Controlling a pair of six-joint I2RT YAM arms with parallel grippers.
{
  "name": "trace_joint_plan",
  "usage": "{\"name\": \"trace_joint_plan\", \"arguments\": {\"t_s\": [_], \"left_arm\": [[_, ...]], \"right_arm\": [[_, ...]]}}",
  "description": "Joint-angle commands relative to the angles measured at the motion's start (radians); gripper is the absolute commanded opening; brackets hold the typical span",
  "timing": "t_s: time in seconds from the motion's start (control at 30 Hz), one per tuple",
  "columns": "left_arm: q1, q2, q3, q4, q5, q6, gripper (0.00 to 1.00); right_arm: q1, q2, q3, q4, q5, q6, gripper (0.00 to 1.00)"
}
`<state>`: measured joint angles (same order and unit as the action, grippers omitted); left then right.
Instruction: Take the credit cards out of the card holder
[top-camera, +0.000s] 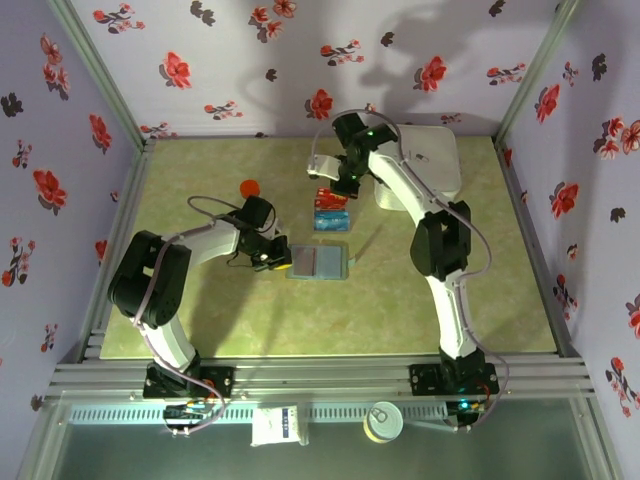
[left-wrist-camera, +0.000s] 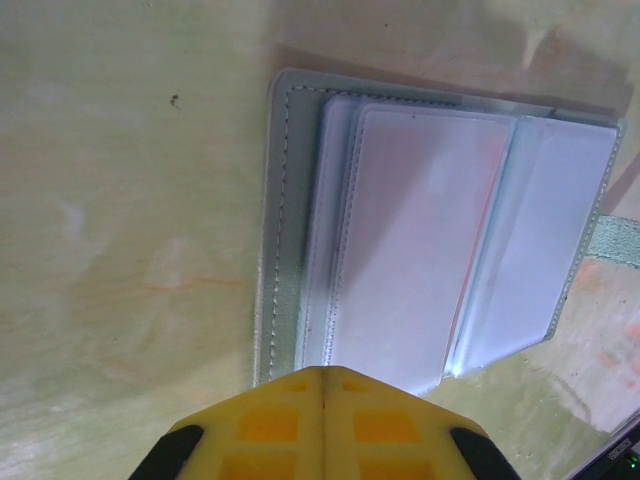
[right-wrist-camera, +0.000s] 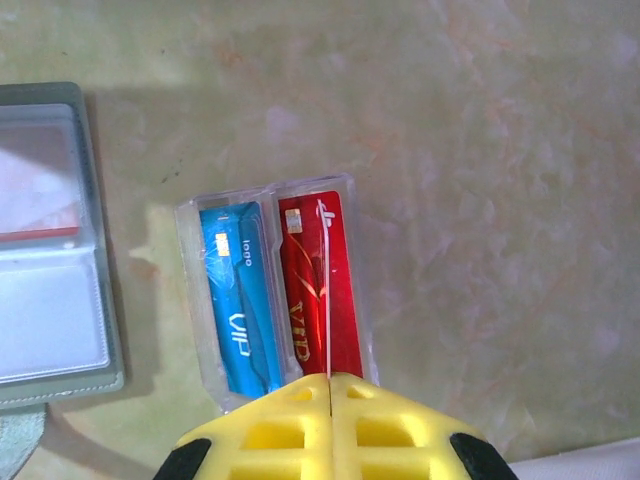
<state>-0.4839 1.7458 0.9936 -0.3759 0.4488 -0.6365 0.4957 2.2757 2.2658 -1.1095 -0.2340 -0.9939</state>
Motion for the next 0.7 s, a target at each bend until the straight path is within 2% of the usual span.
{"name": "trace_joint_plan", "arguments": {"t_s": [0.0, 0.3, 0.43, 0.67], "left_arm": [[0.006, 0.011, -0.012, -0.024, 0.021, -0.006, 0.04], [0.007, 0.011, -0.012, -0.032, 0.019, -0.008, 0.04], [0.005, 0.012, -0.003, -0.039, 0.021, -0.007, 0.04], [0.005, 0.009, 0.002, -0.043, 0.018, -0.005, 0.04]], "right_arm": [[-0.011, 0.037, 0.043, -0.043, -0.02, -0.028, 0.0], [-0.011, 0.079, 0.043, -0.036, -0.013, -0.025, 0.0], [-0.012, 0.073, 0.04, -0.019, 0.009, -0.011, 0.19], [-0.013, 0.018, -0.026, 0.072, 0.039, 0.049, 0.21]]}}
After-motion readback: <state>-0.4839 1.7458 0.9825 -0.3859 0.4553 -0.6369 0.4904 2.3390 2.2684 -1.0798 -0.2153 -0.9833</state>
